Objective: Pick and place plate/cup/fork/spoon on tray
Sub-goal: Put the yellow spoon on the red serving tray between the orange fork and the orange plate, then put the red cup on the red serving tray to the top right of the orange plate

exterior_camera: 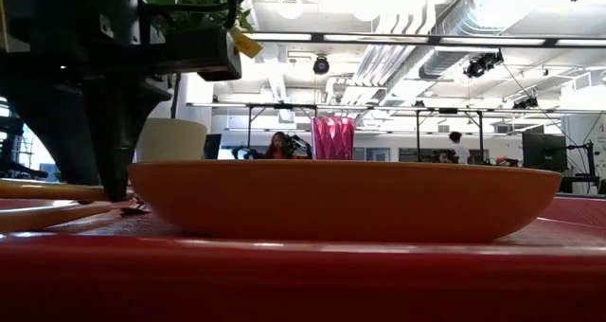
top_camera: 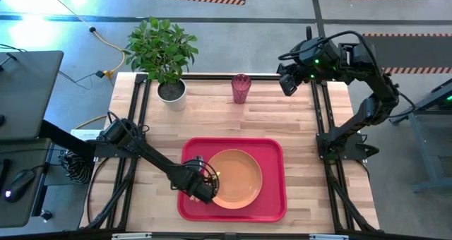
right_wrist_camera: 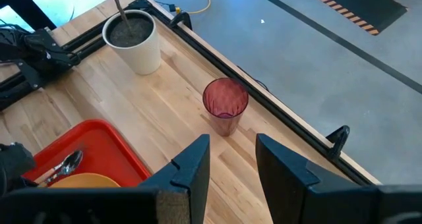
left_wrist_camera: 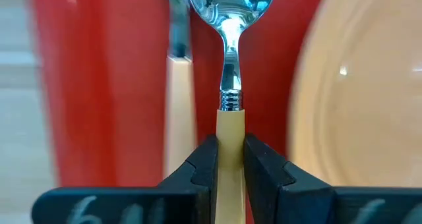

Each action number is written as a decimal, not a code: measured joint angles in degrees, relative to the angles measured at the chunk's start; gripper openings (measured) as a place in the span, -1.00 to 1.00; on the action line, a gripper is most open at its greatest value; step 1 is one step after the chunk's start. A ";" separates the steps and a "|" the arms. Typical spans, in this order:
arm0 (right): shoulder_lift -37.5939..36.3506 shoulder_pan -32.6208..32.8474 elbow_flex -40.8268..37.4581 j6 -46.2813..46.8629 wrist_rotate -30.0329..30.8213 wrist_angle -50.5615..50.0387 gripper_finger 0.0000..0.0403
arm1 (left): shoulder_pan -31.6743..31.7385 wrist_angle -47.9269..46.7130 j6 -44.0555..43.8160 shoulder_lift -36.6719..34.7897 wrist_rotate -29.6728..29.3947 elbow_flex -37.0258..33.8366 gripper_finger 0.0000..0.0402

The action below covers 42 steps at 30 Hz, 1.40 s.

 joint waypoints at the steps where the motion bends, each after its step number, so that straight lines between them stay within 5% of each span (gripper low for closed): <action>1: 0.00 0.00 0.00 0.18 0.00 -0.02 -0.43 | 0.00 0.00 0.25 0.20 -0.02 0.00 -0.80; 42: 0.00 0.00 -0.02 1.41 0.02 0.04 -0.43 | 0.24 0.55 3.73 0.67 1.02 0.02 -0.36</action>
